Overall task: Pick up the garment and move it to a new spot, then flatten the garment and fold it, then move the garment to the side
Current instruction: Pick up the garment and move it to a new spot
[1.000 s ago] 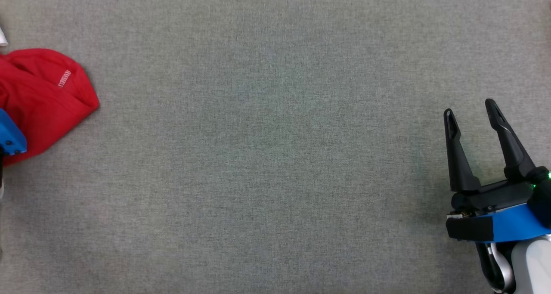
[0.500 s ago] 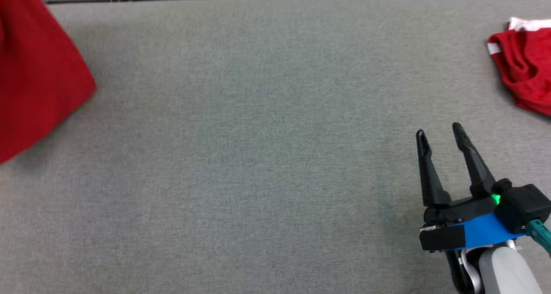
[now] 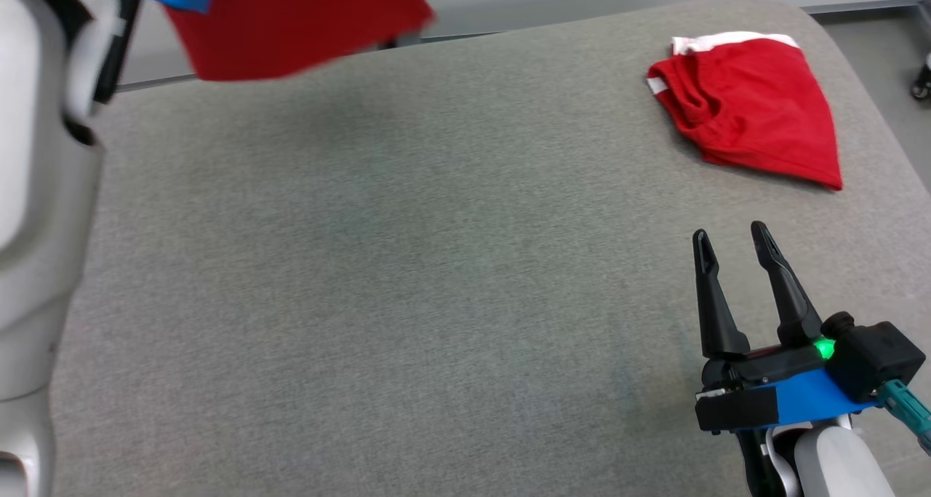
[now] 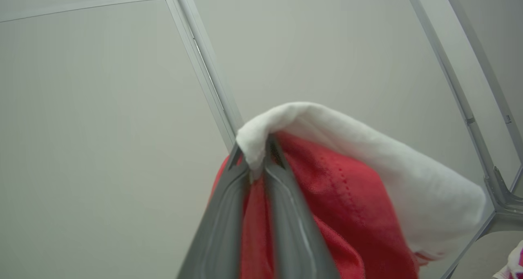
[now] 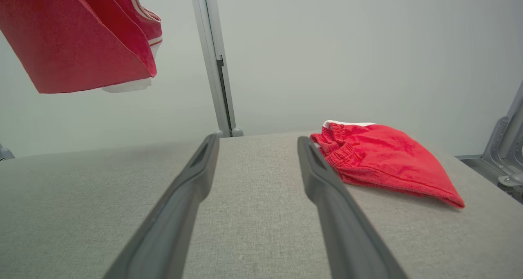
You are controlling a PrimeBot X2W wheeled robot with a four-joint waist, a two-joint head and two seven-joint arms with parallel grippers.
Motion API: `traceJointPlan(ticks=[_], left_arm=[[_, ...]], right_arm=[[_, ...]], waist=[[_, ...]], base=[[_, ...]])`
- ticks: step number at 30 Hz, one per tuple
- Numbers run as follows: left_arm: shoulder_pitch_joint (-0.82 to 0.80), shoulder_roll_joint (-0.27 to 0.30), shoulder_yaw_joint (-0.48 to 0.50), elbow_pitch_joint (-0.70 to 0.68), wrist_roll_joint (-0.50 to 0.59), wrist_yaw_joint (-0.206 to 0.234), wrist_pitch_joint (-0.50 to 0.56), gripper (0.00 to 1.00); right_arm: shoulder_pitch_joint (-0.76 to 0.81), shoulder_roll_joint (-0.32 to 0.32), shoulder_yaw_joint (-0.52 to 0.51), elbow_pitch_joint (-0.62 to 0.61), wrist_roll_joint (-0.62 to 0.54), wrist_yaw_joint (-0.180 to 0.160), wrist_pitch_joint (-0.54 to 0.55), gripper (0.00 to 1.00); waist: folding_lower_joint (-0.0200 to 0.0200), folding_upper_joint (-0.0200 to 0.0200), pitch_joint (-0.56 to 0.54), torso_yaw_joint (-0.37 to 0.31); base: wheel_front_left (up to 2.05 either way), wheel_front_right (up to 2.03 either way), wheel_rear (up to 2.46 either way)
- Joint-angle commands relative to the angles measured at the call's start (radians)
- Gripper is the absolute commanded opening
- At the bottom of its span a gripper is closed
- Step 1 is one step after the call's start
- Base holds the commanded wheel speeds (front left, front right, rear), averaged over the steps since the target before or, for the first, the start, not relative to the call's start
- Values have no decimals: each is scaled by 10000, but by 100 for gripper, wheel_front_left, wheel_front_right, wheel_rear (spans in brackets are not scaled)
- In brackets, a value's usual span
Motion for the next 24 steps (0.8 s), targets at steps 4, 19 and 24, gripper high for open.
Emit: traceJointPlan(ticks=[4,19,24], left_arm=[[902,-463,-622,-405,-247,19,283,0],[6685,-1759,-2731,771,-898,535,-717,0],[7489,-2114,-3358,1692,-1003,360,-1055,5]], right_arm=[[125,71,-36,-72,133,2,-44,100],[186,72,-18,99,413,2,-46,100],[242,68,-3,328,345,2,-46,100]], waist=[[2,1,-12,-485],[2,1,-36,-422],[2,1,-290,-159]], base=[[0,0,0],[0,0,0],[0,0,0]])
